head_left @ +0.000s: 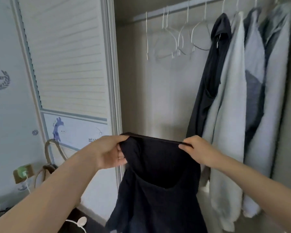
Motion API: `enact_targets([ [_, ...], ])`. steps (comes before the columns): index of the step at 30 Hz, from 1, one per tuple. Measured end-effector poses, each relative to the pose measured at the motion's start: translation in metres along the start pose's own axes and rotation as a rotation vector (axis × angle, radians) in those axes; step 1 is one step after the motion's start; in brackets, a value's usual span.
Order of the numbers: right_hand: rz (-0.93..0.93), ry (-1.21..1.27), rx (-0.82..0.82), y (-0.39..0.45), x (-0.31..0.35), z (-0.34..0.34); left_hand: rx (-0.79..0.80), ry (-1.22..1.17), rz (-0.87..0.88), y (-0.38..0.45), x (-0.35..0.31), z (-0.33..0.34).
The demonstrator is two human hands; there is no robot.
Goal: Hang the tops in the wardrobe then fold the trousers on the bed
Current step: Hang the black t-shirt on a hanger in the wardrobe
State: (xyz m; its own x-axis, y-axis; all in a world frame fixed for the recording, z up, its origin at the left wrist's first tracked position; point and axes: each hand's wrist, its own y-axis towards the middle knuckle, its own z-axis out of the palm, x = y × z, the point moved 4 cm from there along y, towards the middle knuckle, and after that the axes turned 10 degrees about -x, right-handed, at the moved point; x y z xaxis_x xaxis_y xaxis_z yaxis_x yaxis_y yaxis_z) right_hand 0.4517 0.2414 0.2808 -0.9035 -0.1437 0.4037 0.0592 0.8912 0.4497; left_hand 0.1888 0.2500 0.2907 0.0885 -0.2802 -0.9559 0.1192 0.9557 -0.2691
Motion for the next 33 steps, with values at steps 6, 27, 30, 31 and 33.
enact_targets([
  [6,0.188,0.095,-0.208,0.023,-0.025,-0.02,-0.013,0.364,0.212,0.05,-0.03,0.015],
  [27,0.175,0.538,-0.763,0.27,0.039,-0.232,-0.09,0.327,0.848,0.175,-0.177,0.104],
  [30,0.258,0.535,-0.665,0.303,0.04,-0.237,-0.109,0.41,0.932,0.186,-0.183,0.111],
  [31,0.275,0.473,-0.646,0.312,0.04,-0.237,-0.134,0.445,0.957,0.191,-0.185,0.113],
  [33,0.285,0.322,-0.597,0.323,0.041,-0.236,-0.177,0.507,0.998,0.201,-0.187,0.114],
])
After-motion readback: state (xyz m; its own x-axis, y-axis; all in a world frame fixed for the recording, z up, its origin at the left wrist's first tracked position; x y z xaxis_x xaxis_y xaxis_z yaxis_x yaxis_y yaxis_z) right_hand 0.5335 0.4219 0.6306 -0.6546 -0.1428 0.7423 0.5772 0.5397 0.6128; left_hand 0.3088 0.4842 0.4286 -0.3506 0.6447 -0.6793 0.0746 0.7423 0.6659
